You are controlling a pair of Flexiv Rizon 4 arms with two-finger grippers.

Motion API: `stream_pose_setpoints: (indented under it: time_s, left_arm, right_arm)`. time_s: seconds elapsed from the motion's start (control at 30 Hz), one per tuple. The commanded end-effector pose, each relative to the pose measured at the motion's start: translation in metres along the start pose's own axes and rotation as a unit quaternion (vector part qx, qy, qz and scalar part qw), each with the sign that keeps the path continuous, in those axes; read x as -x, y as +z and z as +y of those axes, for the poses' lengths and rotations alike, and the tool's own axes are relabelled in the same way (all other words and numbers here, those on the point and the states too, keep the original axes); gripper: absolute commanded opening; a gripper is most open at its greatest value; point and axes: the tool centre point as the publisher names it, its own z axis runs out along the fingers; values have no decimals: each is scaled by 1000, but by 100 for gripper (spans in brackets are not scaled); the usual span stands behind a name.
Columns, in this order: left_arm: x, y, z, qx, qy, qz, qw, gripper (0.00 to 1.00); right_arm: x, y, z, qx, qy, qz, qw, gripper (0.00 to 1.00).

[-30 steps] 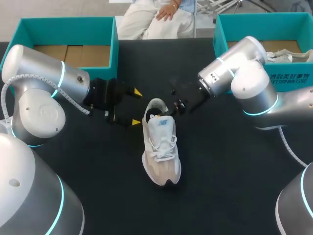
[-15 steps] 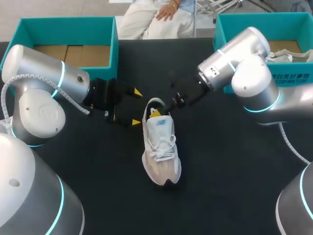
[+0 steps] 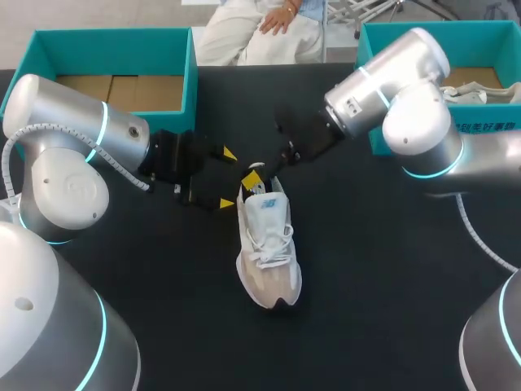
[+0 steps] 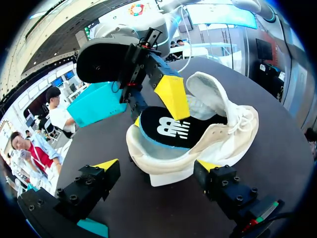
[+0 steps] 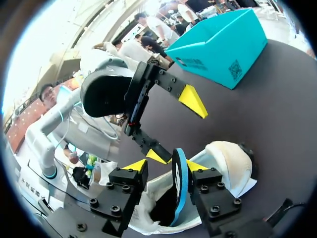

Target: Take the shoe out of the shoebox, open the shoe tongue, remove and reinsert the insole, then place the shoe into the shoebox

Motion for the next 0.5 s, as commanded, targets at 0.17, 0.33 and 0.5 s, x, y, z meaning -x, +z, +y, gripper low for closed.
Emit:
stream_pose_setpoints:
  time_s: [0.17, 0.33, 0.5]
  left_arm:
    - [0, 0, 0, 1, 0, 0, 1000, 100]
    - [0, 0, 0, 1, 0, 0, 1000, 100]
    - [0, 0, 0, 1, 0, 0, 1000, 100]
  right_arm:
    - [-9, -33, 32, 28, -44, -16, 998, 48]
    - [-11, -54, 46, 36, -54, -38, 997, 48]
    - [-17, -70, 45, 49, -38, -56, 997, 48]
